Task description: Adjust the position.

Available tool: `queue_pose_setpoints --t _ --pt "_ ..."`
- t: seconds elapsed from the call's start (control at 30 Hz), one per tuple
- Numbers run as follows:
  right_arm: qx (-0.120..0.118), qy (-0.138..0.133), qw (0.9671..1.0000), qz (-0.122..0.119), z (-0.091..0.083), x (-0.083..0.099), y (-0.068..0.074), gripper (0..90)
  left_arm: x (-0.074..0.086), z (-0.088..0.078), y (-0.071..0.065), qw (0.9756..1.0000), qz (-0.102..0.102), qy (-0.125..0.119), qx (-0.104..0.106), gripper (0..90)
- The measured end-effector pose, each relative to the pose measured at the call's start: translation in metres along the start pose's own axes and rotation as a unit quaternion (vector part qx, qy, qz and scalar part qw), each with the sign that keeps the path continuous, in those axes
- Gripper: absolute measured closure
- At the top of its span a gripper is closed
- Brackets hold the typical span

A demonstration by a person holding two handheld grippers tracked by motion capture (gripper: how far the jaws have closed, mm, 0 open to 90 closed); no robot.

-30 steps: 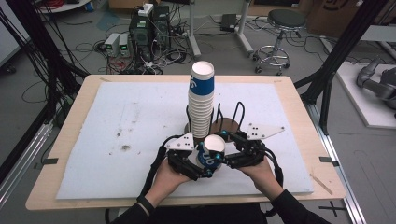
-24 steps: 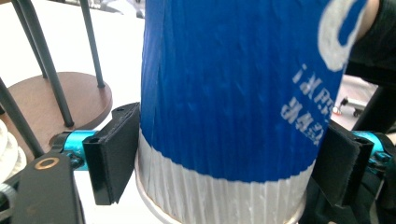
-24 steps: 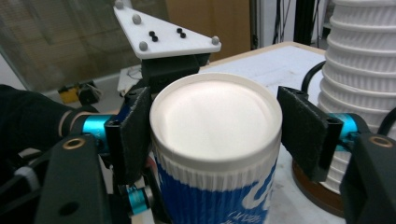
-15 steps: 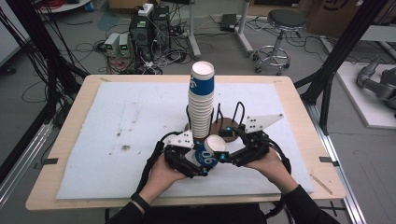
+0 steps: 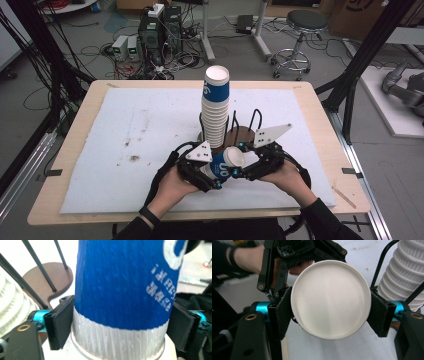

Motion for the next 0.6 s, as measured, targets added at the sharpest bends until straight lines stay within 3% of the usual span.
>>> queue_pose_setpoints --t 0.07,0.13,0.27,0.4,0.5,0.6 --pt "-0.006 -0.022 0.9996 0.013 -0.005 0.0 -0.003 30.1 -0.001 -0.003 0.002 0.9987 -0.024 -0.044 0.01 12.1" --pt "-0.013 -0.051 0.9984 0.021 -0.009 0.0 -0.006 30.1 -0.002 -0.007 0.004 0.9955 -0.042 -0.084 0.017 9.2" --pt "-0.02 -0.091 0.9951 0.033 -0.015 0.0 -0.008 30.2 -0.002 -0.012 0.008 0.9855 -0.074 -0.15 0.027 6.6" --pt "-0.04 -0.122 0.9909 0.042 -0.016 -0.002 -0.006 30.2 -0.002 -0.012 0.011 0.9819 -0.084 -0.166 0.035 6.6" --pt "-0.04 -0.125 0.9906 0.039 -0.014 -0.002 -0.005 30.2 -0.003 -0.014 0.01 0.9796 -0.082 -0.179 0.043 6.6" --pt "-0.042 -0.133 0.9895 0.039 -0.014 -0.002 -0.005 30.2 -0.003 -0.014 0.009 0.9791 -0.085 -0.178 0.049 7.0"
Point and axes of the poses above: each handheld gripper's, and its own axes: z roughly forward along the jaws, x roughly out of its underside, y roughly to its left, the point moved 5 cm from there along z, roughly forward along the jaws, and after that the axes turned 5 degrees about -x, right-handed, at the moved point
